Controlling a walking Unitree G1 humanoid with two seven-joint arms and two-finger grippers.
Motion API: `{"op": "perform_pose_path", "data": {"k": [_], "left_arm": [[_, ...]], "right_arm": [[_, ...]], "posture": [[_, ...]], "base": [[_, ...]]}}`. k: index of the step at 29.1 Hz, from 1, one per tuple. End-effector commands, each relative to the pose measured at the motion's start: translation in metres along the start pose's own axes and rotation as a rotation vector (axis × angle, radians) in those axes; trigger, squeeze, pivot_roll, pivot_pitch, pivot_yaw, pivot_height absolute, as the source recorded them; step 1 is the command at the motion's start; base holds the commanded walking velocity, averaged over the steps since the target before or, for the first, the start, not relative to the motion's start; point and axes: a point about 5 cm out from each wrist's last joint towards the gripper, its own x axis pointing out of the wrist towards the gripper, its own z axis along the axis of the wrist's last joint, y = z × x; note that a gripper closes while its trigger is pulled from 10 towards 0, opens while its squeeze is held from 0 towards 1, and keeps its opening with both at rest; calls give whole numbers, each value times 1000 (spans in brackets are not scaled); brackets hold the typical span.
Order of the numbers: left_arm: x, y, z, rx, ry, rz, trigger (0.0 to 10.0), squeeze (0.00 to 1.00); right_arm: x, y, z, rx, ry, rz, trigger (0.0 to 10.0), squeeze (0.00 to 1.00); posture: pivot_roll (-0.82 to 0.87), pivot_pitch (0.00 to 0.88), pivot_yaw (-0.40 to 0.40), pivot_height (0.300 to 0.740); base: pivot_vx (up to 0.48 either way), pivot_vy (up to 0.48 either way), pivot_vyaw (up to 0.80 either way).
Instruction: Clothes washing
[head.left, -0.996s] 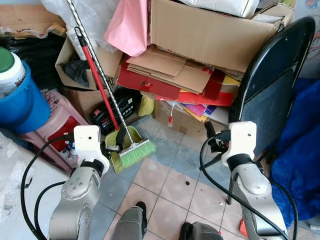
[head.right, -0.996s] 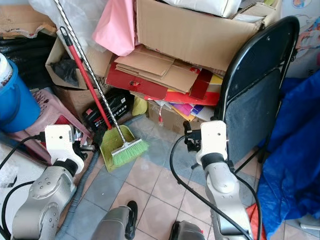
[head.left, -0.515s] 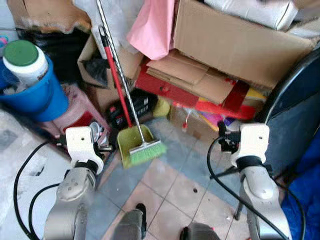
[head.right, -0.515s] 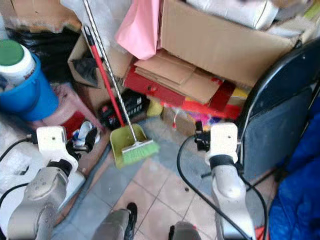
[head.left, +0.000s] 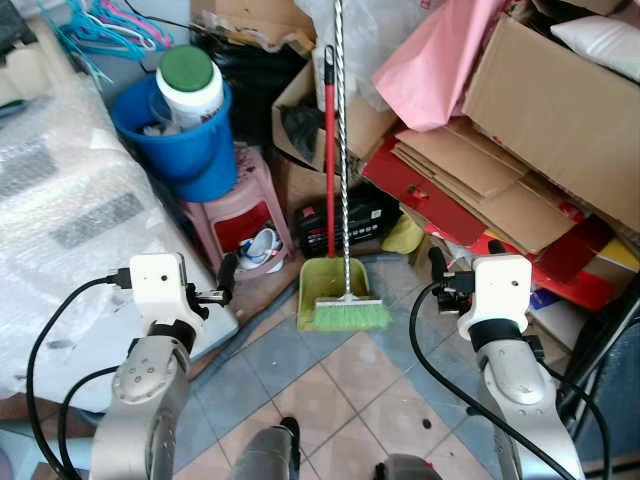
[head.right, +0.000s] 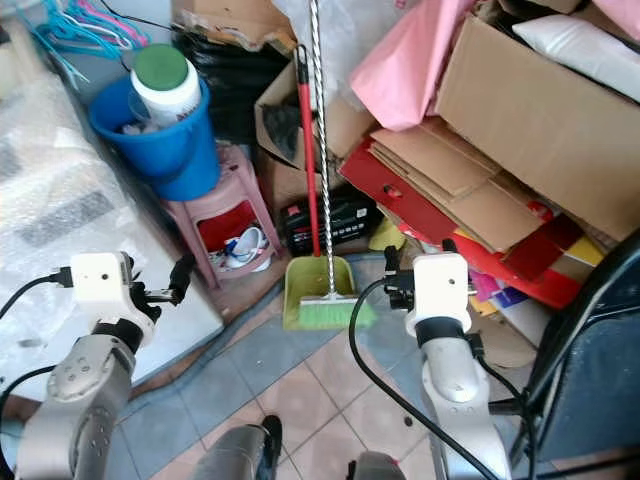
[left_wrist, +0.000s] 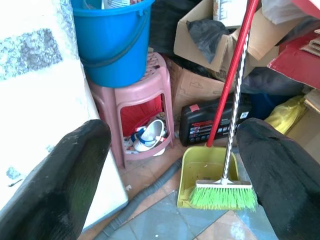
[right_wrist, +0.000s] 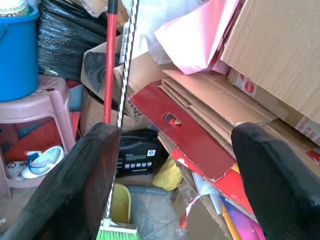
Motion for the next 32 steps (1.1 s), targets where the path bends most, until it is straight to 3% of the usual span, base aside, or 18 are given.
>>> {"op": "perform_pose_path", "data": {"k": [1, 10, 25, 32], "left_arm": [[0, 6, 5, 13, -19, 24, 10000, 0], [2, 8, 8, 45, -29, 45, 10000, 0], [4, 4, 13, 35, -34, -5, 10000, 0], [6, 1, 14, 36, -33, -14, 10000, 0]], "right_arm": [[0, 2, 4, 10, -19, 0, 10000, 0], [2, 3, 6, 24, -28, 2, 10000, 0], [3, 3, 7, 69, -33, -5, 10000, 0], [3, 11, 13, 82, -51, 29, 10000, 0]], "posture": [[15, 128, 43, 740], [12, 136, 55, 740], [16, 144, 62, 740], [14, 145, 65, 740]], "base": [[0, 0, 794], [0, 78, 794], [0, 480, 40], [0, 480, 800]]}}
